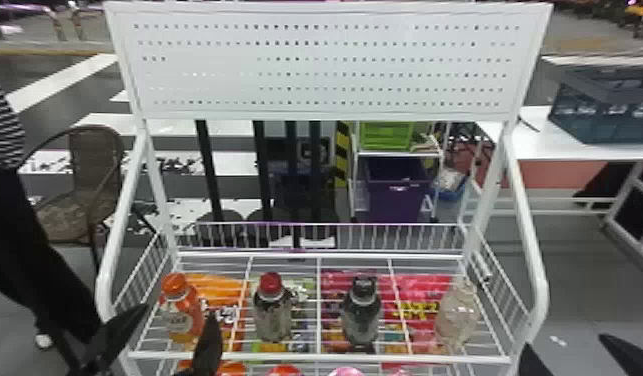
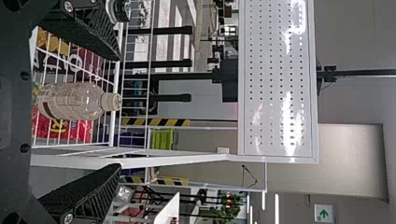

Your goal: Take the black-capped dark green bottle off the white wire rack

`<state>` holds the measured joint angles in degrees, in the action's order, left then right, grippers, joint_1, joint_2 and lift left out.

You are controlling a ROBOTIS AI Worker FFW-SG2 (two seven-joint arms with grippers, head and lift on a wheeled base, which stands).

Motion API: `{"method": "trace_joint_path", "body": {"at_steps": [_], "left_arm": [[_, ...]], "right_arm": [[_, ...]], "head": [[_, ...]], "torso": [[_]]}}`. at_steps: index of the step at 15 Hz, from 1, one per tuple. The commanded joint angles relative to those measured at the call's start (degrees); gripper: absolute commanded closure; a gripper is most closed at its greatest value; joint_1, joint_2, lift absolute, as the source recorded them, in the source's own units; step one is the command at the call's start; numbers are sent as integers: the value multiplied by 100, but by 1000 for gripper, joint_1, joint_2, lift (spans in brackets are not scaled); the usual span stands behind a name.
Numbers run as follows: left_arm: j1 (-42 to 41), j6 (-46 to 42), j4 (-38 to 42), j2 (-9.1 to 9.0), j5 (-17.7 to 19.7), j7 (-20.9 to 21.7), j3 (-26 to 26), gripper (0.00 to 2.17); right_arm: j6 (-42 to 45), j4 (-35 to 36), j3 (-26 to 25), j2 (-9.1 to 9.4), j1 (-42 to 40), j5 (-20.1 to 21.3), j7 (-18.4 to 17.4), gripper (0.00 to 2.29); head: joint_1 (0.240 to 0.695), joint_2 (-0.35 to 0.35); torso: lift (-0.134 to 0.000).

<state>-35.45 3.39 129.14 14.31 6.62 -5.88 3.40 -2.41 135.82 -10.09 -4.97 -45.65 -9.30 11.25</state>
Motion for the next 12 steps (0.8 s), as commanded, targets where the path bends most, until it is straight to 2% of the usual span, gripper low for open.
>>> {"method": "trace_joint_path", "body": {"at_steps": [1,12], "left_arm": [[-14,9,-3,-7,6,-1,3,144],[-50,167,217,-43,6,-27,12,144]], "right_arm": [[157,-55,-1,4,-23,-2,0,87],[631,-134,-54,13,-120,-160,17,90]], "head": [[499,0],[499,0]], "torso": [[0],[0]]}}
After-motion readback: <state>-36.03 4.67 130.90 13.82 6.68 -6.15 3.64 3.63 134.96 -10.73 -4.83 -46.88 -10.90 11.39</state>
